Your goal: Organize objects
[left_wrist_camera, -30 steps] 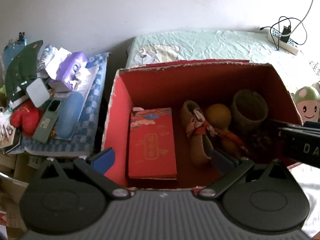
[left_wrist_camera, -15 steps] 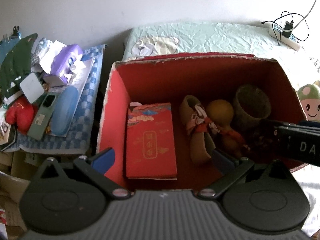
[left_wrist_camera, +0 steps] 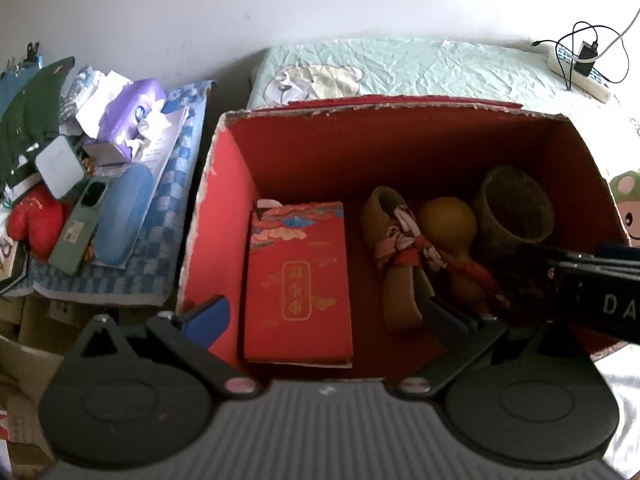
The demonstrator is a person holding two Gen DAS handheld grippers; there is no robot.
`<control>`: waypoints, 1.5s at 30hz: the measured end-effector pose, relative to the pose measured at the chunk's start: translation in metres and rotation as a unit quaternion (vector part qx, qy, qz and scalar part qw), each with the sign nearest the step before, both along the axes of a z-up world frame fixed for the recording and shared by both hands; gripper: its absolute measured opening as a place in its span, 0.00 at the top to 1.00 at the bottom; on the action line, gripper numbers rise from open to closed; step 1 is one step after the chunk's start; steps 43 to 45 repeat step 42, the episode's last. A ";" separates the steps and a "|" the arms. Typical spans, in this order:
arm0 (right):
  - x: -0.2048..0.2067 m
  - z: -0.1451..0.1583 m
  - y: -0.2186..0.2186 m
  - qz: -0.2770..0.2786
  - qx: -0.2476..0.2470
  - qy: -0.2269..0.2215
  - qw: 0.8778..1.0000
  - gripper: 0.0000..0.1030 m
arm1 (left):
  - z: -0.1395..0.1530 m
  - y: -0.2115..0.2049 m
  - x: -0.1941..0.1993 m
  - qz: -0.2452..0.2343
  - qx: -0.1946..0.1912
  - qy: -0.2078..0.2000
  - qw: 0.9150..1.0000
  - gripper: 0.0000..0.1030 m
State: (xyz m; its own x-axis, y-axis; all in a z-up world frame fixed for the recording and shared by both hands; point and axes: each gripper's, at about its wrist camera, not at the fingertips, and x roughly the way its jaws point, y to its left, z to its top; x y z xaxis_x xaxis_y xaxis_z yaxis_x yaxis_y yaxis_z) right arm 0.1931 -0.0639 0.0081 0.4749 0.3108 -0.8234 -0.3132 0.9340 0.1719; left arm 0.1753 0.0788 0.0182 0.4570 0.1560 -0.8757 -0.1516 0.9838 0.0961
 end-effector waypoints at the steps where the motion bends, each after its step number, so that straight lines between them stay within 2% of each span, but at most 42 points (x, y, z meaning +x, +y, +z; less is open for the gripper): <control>1: 0.000 -0.001 0.000 0.000 -0.001 -0.001 1.000 0.21 | -0.001 0.000 0.000 0.001 0.000 -0.001 1.000 0.01; 16: 0.005 -0.005 -0.003 -0.009 0.000 -0.001 1.000 0.24 | -0.006 -0.006 0.005 -0.007 0.012 -0.012 1.000 0.01; 36: 0.007 -0.007 0.004 -0.011 -0.012 -0.007 1.000 0.24 | -0.011 0.000 0.015 -0.018 0.004 -0.022 1.000 0.02; 40: 0.008 -0.006 0.004 -0.014 -0.010 -0.010 1.000 0.24 | -0.008 -0.002 0.014 -0.013 0.021 -0.034 0.999 0.03; 45: 0.007 -0.004 0.004 -0.014 -0.010 -0.015 1.000 0.24 | -0.007 0.000 0.015 -0.012 0.014 -0.030 0.999 0.03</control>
